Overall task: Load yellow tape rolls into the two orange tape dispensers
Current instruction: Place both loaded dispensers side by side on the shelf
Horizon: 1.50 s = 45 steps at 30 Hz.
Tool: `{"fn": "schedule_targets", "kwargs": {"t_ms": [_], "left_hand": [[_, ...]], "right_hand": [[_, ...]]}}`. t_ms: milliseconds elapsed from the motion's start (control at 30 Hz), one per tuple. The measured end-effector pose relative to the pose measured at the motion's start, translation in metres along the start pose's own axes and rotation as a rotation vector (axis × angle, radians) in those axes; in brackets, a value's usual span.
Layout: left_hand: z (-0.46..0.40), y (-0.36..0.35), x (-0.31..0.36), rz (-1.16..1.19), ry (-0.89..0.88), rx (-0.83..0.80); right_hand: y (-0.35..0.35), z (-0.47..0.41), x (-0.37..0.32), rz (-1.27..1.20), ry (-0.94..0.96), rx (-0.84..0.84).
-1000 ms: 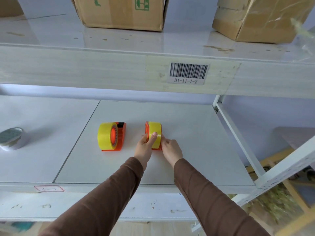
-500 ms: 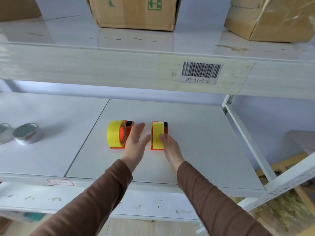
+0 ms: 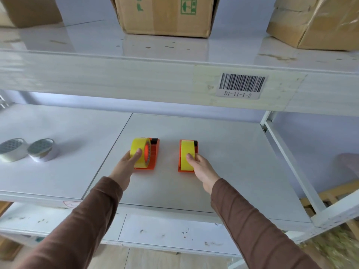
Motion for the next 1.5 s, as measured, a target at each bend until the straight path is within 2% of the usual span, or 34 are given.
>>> {"fn": "schedule_targets", "kwargs": {"t_ms": [200, 700, 867, 1200, 1500], "left_hand": [[0.001, -0.014, 0.001, 0.026, 0.095, -0.081], [0.026, -0.025, -0.01, 0.237, -0.107, 0.188], [0.034, -0.03, 0.002, 0.264, -0.14, 0.197], [0.053, 0.0, 0.012, 0.26, -0.166, 0.22], [0.043, 0.056, 0.032, 0.255, -0.194, 0.235]], "right_hand": [[0.004, -0.009, 0.008, -0.025, -0.019, -0.04], [0.004, -0.005, 0.01, 0.0, 0.076, -0.13], [-0.015, 0.0, -0.009, -0.011, 0.109, -0.203], [-0.065, -0.005, -0.009, -0.015, 0.12, -0.309], [-0.118, -0.005, -0.024, -0.082, 0.16, -0.278]]}}
Point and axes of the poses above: each hand's wrist, its own z-axis away from the middle knuckle, its own y-axis out of the back of the hand, x = y × z, the point moved 8 cm from there along -z, towards the middle knuckle, and after that the axes turned 11 degrees about -y, right-handed, at the moved point
